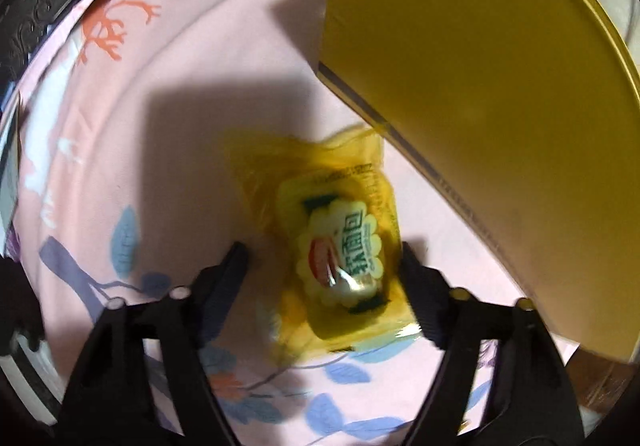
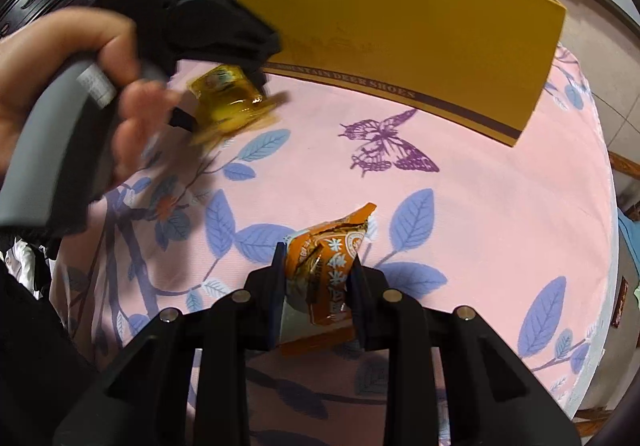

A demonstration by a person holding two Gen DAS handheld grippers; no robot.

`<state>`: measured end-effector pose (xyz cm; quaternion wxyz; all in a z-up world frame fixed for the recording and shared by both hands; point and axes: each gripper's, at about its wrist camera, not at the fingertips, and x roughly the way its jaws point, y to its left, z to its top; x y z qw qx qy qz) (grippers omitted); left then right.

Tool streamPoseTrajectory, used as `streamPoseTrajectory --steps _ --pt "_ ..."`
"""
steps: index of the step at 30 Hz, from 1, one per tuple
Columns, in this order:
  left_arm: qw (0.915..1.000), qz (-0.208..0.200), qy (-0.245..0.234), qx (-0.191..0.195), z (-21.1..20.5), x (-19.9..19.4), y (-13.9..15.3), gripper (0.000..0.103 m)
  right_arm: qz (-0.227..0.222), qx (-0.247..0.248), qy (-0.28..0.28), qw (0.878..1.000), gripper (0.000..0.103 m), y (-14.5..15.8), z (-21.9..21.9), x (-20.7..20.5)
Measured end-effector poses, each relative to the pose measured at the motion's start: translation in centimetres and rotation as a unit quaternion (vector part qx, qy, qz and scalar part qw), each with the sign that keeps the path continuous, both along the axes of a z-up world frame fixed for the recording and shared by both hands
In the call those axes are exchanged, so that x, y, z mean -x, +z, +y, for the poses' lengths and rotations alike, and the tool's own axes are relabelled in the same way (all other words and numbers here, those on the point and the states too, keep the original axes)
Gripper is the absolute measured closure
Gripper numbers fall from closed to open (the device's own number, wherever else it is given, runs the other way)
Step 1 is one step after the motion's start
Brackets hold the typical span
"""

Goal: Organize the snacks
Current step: 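Grasp the orange pack with the right gripper while the left grasps the yellow cake pack, then carry both packs over the yellow box and open both grippers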

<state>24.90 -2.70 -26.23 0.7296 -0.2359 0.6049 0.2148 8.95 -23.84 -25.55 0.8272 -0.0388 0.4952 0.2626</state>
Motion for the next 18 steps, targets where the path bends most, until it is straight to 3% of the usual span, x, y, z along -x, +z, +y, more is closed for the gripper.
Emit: streamPoseTrajectory --steps 2,5,12,18 --pt "0.9996 -0.006 -0.024 -0.008 -0.4 0.5 0.4 0.052 0.003 -0.003 -0.004 1.0 0.075 0.0 0.0 -0.1" --pt "0.9979 -0.018 -0.061 -0.007 -0.5 0.9 0.8 0.063 0.005 -0.002 -0.009 1.0 0.075 0.0 0.1 0.0" --pt "0.9928 -0.04 -0.113 -0.002 -0.8 3.0 1.5 0.065 0.008 -0.009 -0.025 1.0 0.075 0.6 -0.2 -0.1" --pt "0.9846 -0.075 -0.157 -0.02 -1.0 5.6 4.1 0.065 -0.004 -0.014 -0.043 0.999 0.075 2.4 -0.7 0.6"
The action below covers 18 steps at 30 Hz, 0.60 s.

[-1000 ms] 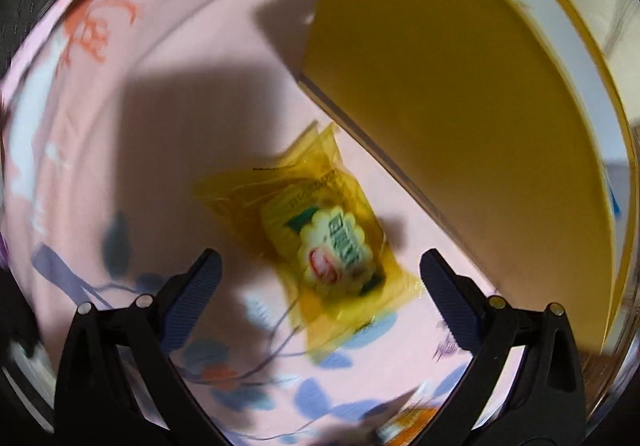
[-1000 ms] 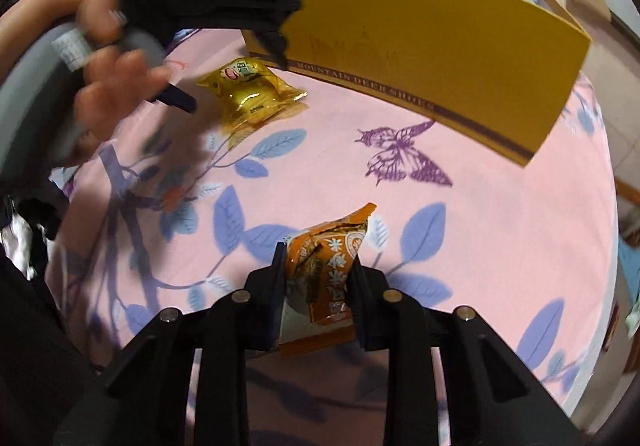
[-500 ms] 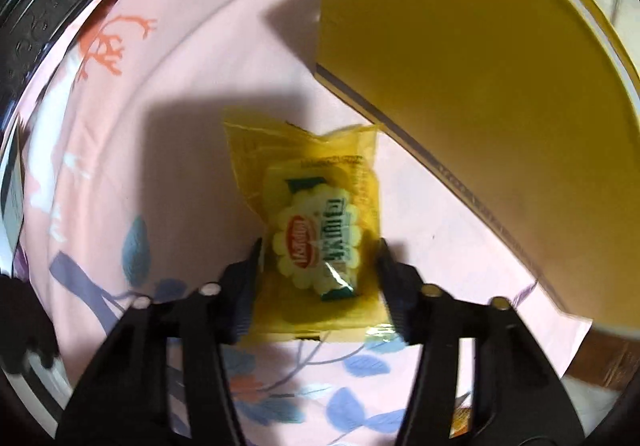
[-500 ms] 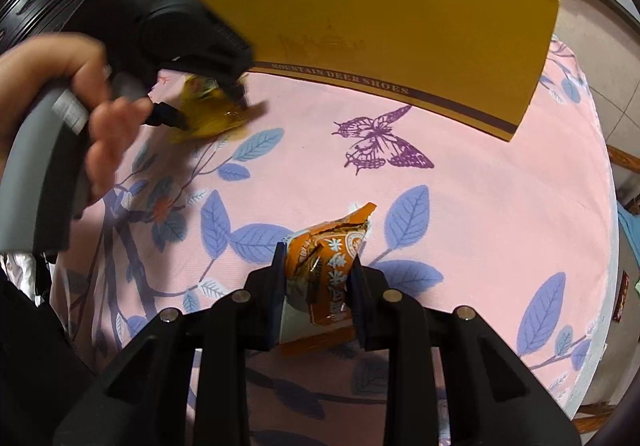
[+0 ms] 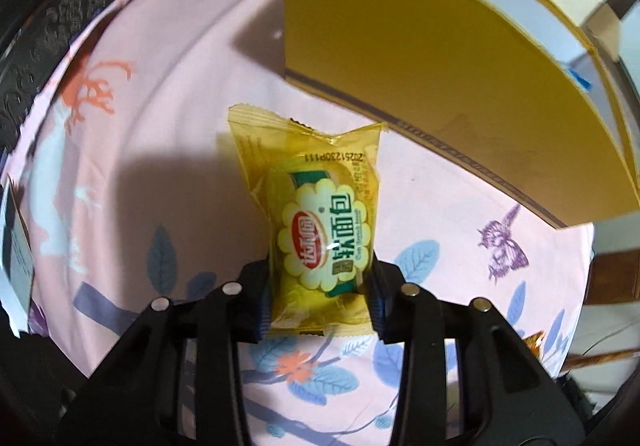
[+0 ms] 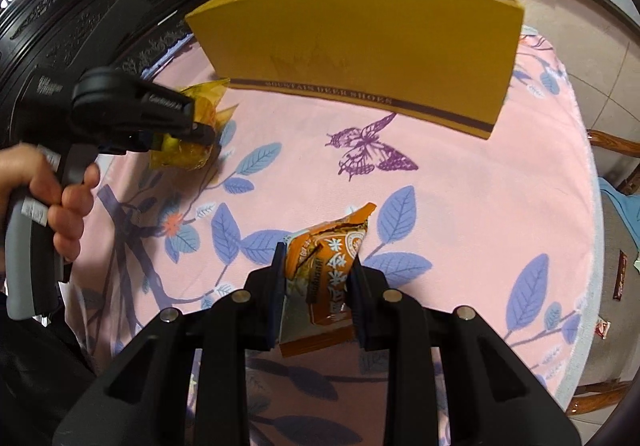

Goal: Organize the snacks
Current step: 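Carry both packs over the yellow box and open both grippers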

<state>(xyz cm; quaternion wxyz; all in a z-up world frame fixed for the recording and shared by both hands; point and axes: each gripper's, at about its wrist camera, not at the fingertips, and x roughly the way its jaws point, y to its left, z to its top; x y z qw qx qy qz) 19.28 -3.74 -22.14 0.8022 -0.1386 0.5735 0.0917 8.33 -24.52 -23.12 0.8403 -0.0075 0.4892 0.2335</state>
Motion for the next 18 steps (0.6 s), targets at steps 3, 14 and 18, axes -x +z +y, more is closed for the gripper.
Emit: streamPoseTrajectory --steps 3,14,18 --pt "0.9996 -0.026 -0.013 0.0 -0.8 1.1 1.8 0.065 -0.01 0.001 -0.006 1.0 0.075 1.1 -0.1 0.3" --pt "0.986 -0.157 -0.052 0.02 1.3 5.9 9.9 0.065 -0.085 -0.02 -0.029 0.996 0.075 9.2 -0.3 0.3" --pt "0.9769 -0.197 -0.073 0.039 2.3 3.5 13.4 0.065 -0.127 -0.037 -0.04 0.99 0.075 13.2 -0.1 -2.3"
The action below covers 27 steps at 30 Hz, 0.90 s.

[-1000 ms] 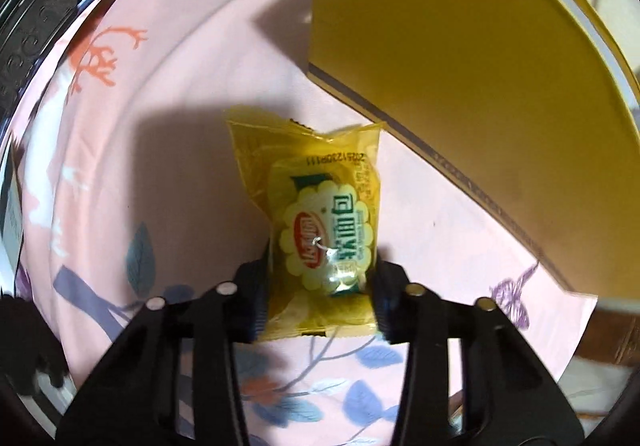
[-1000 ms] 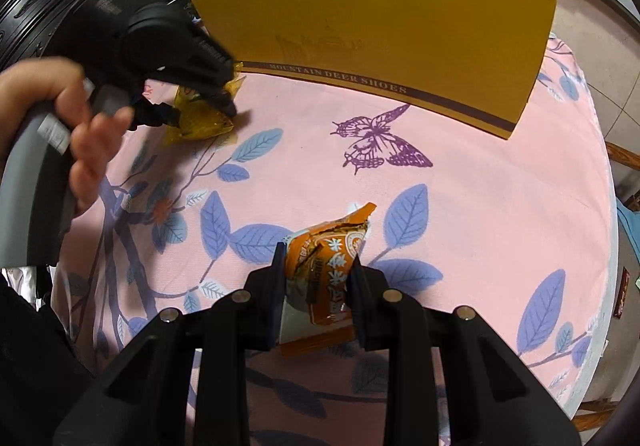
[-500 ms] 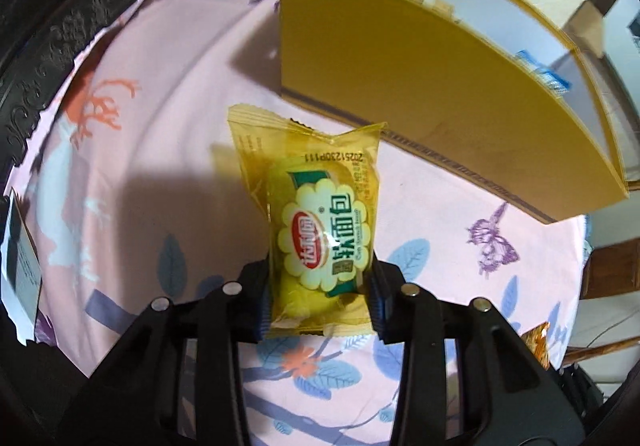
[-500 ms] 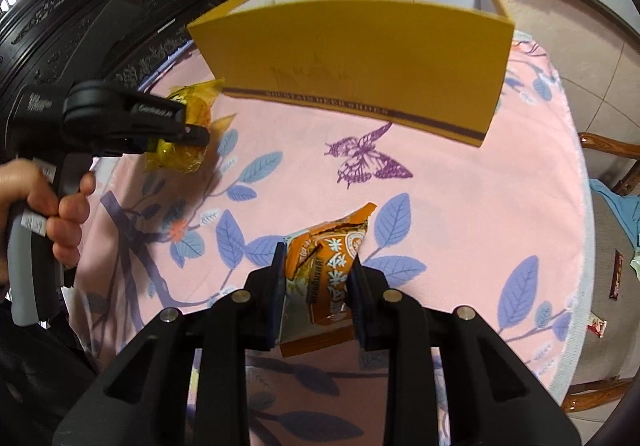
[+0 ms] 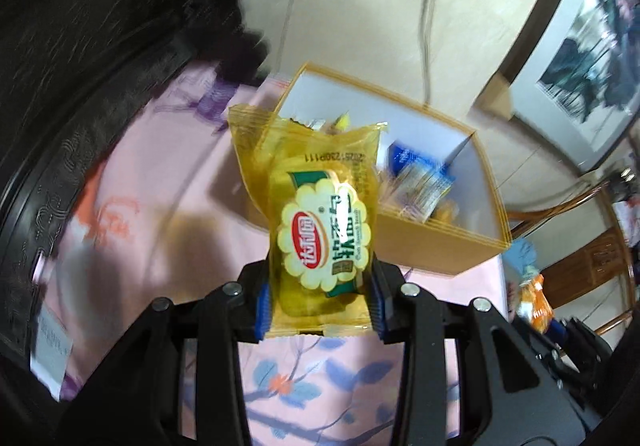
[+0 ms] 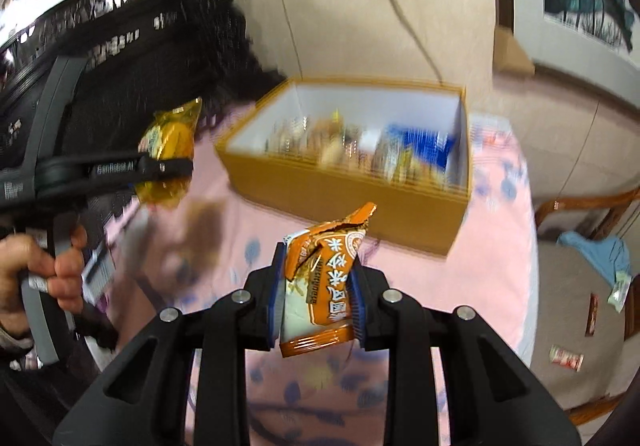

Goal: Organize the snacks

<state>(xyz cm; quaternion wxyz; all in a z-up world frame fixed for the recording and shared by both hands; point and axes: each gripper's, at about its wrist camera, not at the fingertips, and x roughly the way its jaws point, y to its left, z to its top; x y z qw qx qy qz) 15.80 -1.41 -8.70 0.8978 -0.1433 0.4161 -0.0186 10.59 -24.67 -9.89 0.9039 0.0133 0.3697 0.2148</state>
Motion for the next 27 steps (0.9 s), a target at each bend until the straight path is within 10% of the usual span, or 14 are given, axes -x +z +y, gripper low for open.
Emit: streamPoseTrajectory --steps 8,20,21,23,24,27 --pt "0.9974 -0.053 -0.047 -0.012 -2.5 -6.9 4.2 0.065 -0.055 -0.001 -0.036 0.998 0.075 4.4 0.9 -8.9" --pt "0.9973 -0.021 -0.052 -0.049 -3.5 -15.1 1.6 0.064 0.018 0.02 -0.061 0.998 0.073 1.3 2.3 -16.9" --pt "0.9974 -0.015 -0.05 -0.05 -3.6 -15.4 1.3 0.059 0.034 0.023 -0.064 0.997 0.067 0.8 2.3 -17.4" --pt "0.9971 -0.001 -0.049 -0.059 -3.7 -15.7 0.8 0.002 0.055 0.03 -0.087 0.994 0.021 -0.1 2.1 -17.9" --pt "0.9965 -0.004 -0.039 -0.074 -3.7 -15.5 0.7 0.002 0.056 0.029 -0.096 0.993 0.001 -0.3 1.9 -17.7" --pt "0.9946 0.007 -0.044 -0.094 -3.9 -15.5 0.5 0.002 0.074 0.051 -0.101 0.991 0.001 -1.0 2.0 -17.3"
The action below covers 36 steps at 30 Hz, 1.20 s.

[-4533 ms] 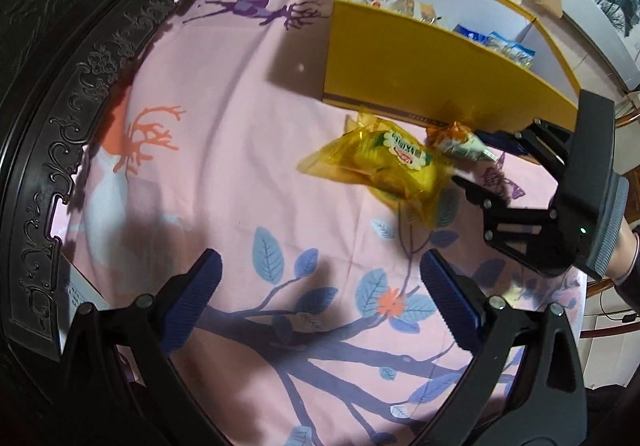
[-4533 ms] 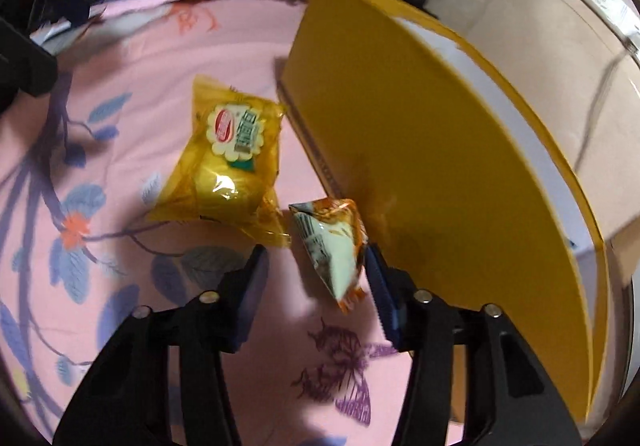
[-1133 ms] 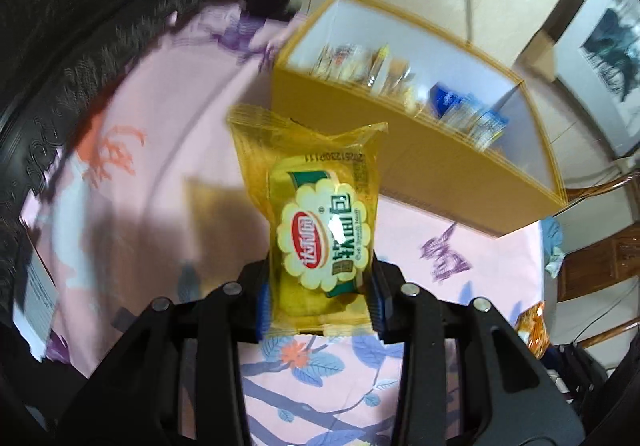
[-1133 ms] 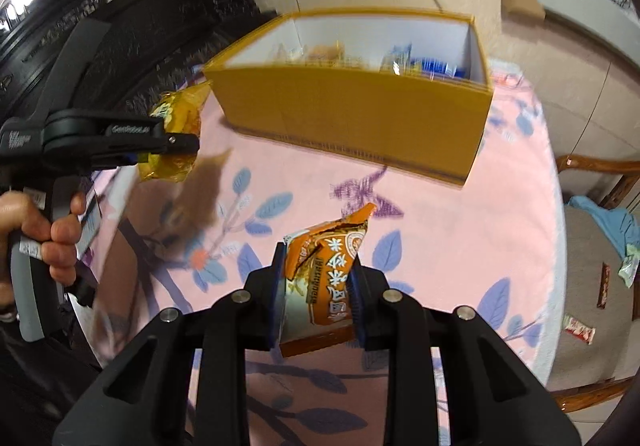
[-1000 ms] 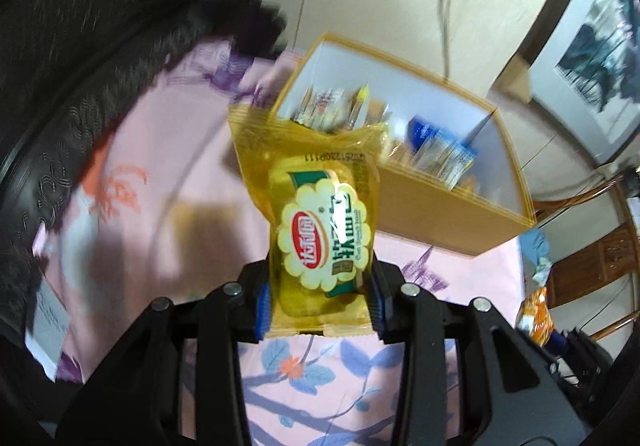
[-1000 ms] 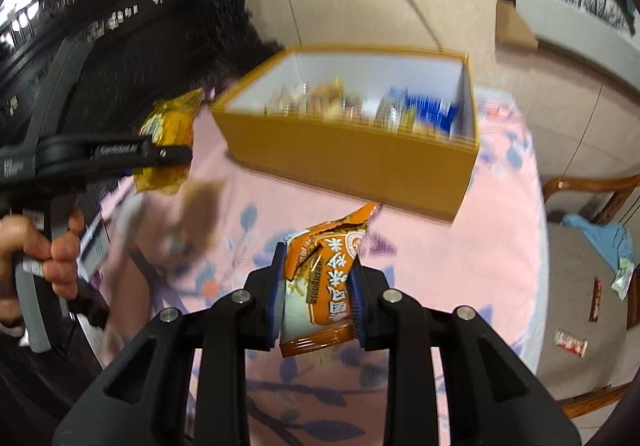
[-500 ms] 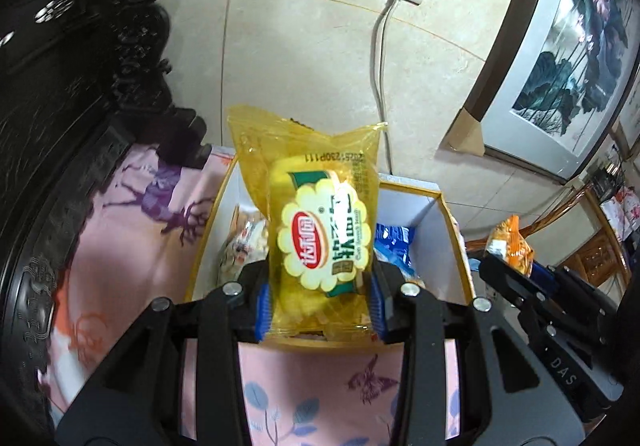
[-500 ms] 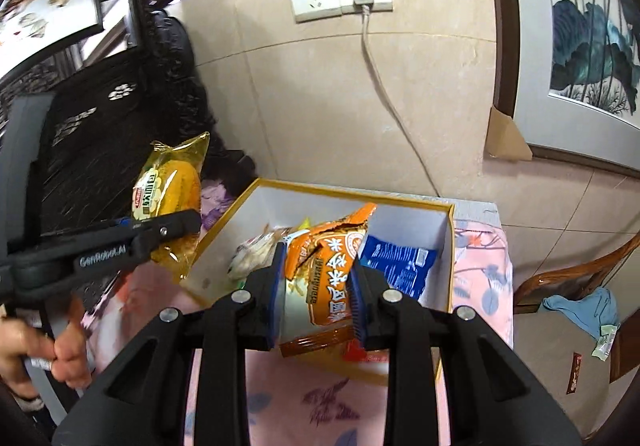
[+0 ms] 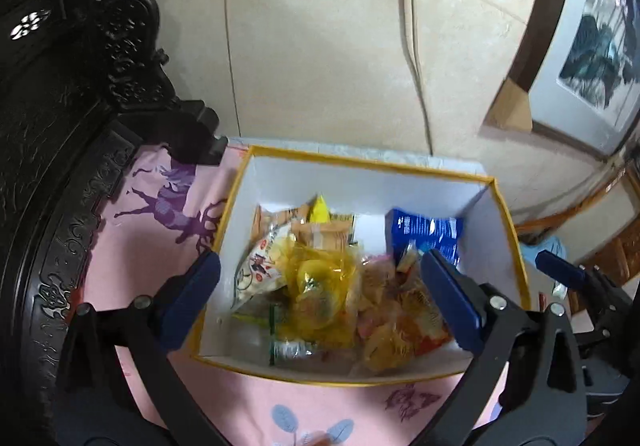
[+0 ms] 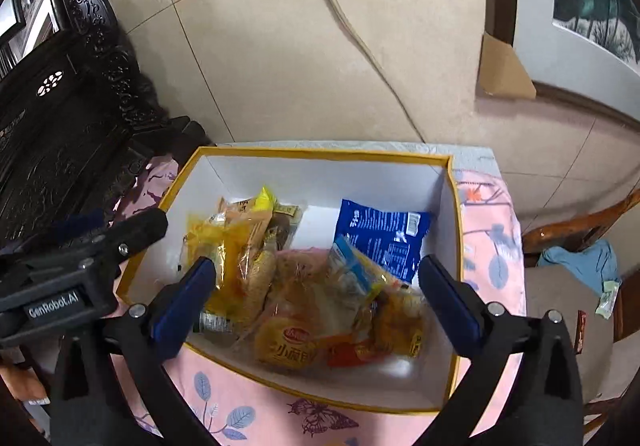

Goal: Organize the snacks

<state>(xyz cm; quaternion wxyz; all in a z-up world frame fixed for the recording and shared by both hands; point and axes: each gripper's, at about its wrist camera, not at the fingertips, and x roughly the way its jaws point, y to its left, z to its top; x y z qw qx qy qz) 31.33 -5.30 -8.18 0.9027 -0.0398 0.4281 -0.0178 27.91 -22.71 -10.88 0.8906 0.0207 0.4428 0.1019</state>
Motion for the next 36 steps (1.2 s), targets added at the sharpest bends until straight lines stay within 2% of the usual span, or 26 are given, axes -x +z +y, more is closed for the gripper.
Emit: streamPoseTrajectory --steps 2,11,36 --pt "0.9998 0.02 -0.008 0.001 0.0 -0.2 -0.3 0.002 0.009 0.013 -0.008 1.0 0.001 -0.3 -0.1 0.3" --pt "0.9998 -0.007 0.004 -0.016 0.1 1.3 1.1 0.002 0.008 0.005 -0.011 1.0 0.001 0.3 -0.5 2.0" --pt "0.9983 -0.031 0.018 -0.045 0.8 3.0 2.6 0.002 -0.01 0.027 -0.013 1.0 0.001 1.7 -0.7 3.8"
